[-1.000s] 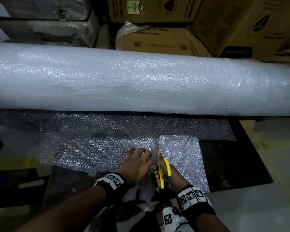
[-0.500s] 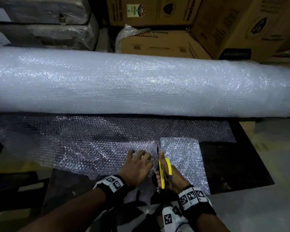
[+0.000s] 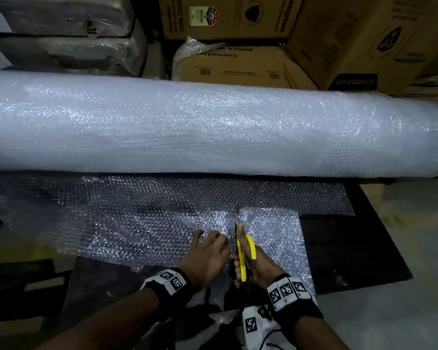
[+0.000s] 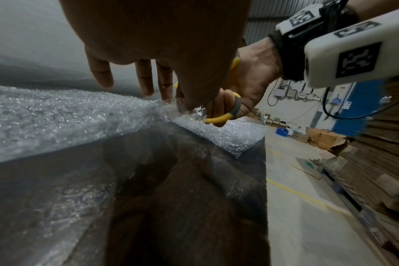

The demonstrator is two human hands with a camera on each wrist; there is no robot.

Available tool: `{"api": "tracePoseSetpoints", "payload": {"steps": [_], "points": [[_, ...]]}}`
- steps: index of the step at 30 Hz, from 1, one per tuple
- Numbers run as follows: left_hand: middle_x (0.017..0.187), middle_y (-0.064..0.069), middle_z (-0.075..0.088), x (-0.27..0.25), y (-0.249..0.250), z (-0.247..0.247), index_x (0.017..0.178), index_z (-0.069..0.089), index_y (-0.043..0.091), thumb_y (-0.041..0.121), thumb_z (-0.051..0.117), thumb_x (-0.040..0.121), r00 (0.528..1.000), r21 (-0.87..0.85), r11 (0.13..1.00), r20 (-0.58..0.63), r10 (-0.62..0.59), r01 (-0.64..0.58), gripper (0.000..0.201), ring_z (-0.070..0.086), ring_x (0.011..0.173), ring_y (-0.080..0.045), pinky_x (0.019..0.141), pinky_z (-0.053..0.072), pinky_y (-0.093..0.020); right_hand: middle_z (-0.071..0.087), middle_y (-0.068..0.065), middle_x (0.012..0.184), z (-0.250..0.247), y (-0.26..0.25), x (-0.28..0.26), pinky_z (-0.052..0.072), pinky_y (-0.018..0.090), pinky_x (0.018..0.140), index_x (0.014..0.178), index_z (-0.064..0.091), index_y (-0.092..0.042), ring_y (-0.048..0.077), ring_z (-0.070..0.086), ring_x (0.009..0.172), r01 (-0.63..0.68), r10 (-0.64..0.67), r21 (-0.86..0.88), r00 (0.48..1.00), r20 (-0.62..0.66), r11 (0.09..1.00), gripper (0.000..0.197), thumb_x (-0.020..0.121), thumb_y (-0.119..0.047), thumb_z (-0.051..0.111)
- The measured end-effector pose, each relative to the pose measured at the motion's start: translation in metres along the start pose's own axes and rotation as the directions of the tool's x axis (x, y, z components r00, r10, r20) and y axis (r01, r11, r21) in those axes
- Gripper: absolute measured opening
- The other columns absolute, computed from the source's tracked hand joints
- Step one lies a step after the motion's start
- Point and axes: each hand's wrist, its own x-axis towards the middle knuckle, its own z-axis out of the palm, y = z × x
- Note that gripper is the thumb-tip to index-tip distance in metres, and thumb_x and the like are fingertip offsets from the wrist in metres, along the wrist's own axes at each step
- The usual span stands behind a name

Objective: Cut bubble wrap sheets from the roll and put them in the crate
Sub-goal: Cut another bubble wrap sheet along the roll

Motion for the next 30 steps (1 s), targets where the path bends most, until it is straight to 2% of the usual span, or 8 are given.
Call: {"api": "tracePoseSetpoints", "payload": {"steps": [3,9,15,21,23,25,26,30], "points": [[0.11,-0.005,0.06,0.0003,0.0018,-0.0037,0.096,0.065,0.016,0.026,0.072,0.074,1.0,-0.017,1.0,0.022,-0.009,0.009,0.025,0.052,0.108,-0.028,0.085,0.049,-0.059,0.05,0.003,0.052,0.0009,-0.0018,0.0027,0.041,0.024,0.042,0.065,0.054,-0.011,0.017,0.048,0.042,0.012,-0.012,-0.021,1.0,-0.005,1.0,0.081,0.057,-0.092,0.056],[0.11,-0.005,0.059,0.0004,0.0009,-0.0048,0.095,0.063,0.016,0.026,0.076,0.073,1.0,-0.041,0.999,0.024,-0.02,0.021,0.027,0.052,0.109,-0.029,0.084,0.05,-0.061,0.05,0.003,0.049,0.0014,-0.0029,0.008,0.04,0.023,0.043,0.062,0.055,-0.01,0.017,0.048,0.039,0.021,-0.023,-0.044,0.998,-0.05,0.999,0.086,0.044,-0.094,0.056],[0.11,-0.006,0.061,-0.0004,0.0026,-0.008,0.099,0.066,0.016,0.026,0.079,0.071,0.999,-0.051,0.998,0.027,-0.025,0.026,0.032,0.057,0.107,-0.028,0.084,0.051,-0.059,0.049,0.003,0.052,0.0015,-0.0041,0.0076,0.041,0.024,0.043,0.066,0.054,-0.011,0.017,0.049,0.042,0.042,-0.042,0.004,0.999,-0.019,0.999,0.077,0.062,-0.088,0.056],[0.108,-0.005,0.061,-0.0009,0.0001,-0.0071,0.094,0.067,0.017,0.028,0.077,0.073,0.998,-0.021,0.999,0.049,-0.045,0.046,0.025,0.053,0.105,-0.027,0.083,0.051,-0.059,0.047,0.002,0.051,0.0012,-0.0068,0.0068,0.038,0.023,0.041,0.069,0.053,-0.009,0.016,0.046,0.041,0.036,-0.036,0.009,0.998,-0.045,0.999,0.073,0.07,-0.082,0.057],[0.108,-0.005,0.06,-0.0011,0.0004,-0.0062,0.095,0.068,0.017,0.028,0.068,0.079,0.998,-0.014,0.999,0.043,-0.04,0.041,0.02,0.051,0.105,-0.028,0.083,0.051,-0.059,0.048,0.003,0.053,-0.0007,-0.0085,0.0047,0.039,0.023,0.043,0.068,0.053,-0.009,0.016,0.047,0.043,0.028,-0.027,0.049,0.999,-0.02,0.998,0.072,0.075,-0.081,0.053],[0.107,-0.005,0.061,-0.0009,0.0003,-0.0069,0.095,0.068,0.016,0.032,0.052,0.083,0.999,-0.032,0.999,0.031,-0.041,0.042,0.026,0.052,0.105,-0.027,0.083,0.051,-0.059,0.048,0.003,0.054,0.0,-0.0099,0.0046,0.04,0.024,0.043,0.068,0.053,-0.011,0.016,0.048,0.043,0.034,-0.034,0.048,0.999,-0.007,0.998,0.071,0.075,-0.081,0.053],[0.107,-0.005,0.061,-0.0008,0.0003,-0.007,0.096,0.068,0.016,0.033,0.051,0.083,0.999,-0.036,0.999,0.031,-0.036,0.037,0.027,0.053,0.105,-0.027,0.083,0.051,-0.06,0.047,0.003,0.053,0.0011,-0.01,0.0044,0.039,0.023,0.042,0.067,0.051,-0.012,0.015,0.046,0.042,0.039,-0.039,0.04,0.999,-0.009,0.998,0.069,0.075,-0.081,0.054],[0.108,-0.004,0.061,0.0,-0.0002,-0.0079,0.094,0.067,0.018,0.029,0.078,0.071,0.999,-0.031,0.999,0.038,-0.025,0.026,0.028,0.056,0.105,-0.027,0.085,0.051,-0.06,0.042,-0.001,0.051,0.0039,-0.0062,0.0064,0.036,0.023,0.042,0.069,0.049,-0.014,0.014,0.042,0.042,0.047,-0.047,-0.005,0.998,-0.036,0.999,0.067,0.068,-0.081,0.058]]}}
